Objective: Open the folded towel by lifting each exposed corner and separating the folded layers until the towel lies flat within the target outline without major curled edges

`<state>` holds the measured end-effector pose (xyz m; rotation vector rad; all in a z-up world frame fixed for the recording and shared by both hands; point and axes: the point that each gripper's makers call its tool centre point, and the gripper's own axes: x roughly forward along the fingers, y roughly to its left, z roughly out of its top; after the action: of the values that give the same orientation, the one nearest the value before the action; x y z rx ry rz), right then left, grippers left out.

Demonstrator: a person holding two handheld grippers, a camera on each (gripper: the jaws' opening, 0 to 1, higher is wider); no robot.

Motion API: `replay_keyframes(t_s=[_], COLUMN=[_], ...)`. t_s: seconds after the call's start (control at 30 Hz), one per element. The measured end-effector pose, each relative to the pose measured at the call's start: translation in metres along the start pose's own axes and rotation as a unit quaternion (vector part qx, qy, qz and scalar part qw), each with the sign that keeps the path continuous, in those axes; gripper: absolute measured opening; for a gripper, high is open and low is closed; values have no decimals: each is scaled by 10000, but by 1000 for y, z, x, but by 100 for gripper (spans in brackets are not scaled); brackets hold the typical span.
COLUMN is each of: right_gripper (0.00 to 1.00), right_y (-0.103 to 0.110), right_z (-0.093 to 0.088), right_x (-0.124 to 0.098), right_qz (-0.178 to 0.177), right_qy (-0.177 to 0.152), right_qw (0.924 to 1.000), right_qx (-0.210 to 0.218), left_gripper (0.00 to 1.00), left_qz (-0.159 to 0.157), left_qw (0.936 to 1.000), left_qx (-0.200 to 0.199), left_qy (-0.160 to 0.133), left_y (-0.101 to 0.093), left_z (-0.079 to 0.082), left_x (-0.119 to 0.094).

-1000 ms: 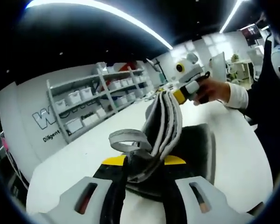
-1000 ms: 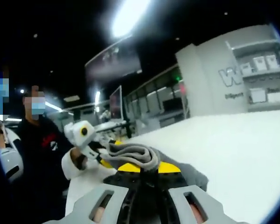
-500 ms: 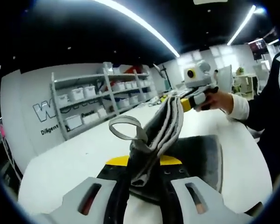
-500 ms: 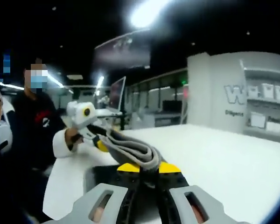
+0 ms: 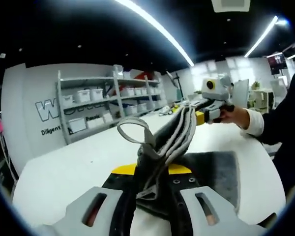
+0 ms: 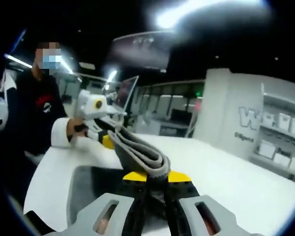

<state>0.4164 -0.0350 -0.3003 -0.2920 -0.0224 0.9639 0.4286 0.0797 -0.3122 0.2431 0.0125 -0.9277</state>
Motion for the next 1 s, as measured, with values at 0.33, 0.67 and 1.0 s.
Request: replay_keyframes(t_s=[0.33,0.67,1.0], right_gripper=[5,5,4], right_y=[-18,-45,-64], right_z=[-3,-2,-11], right_x=[8,26,35], right_qz=[-50,-393,-469], right_qy=[100,64,108], right_qw=[9998,9988,9987], right_qx=[-146,-295,-143], left_gripper=[20,20,19], left_qz=[75,250,361], left_qw=[9999,9995,9972], left_qx=[-96,-161,-614], left_qy=[-42,-47,-210], left_y=[17,41,66], left_z=[-1,-5,-7], left_x=[8,20,35])
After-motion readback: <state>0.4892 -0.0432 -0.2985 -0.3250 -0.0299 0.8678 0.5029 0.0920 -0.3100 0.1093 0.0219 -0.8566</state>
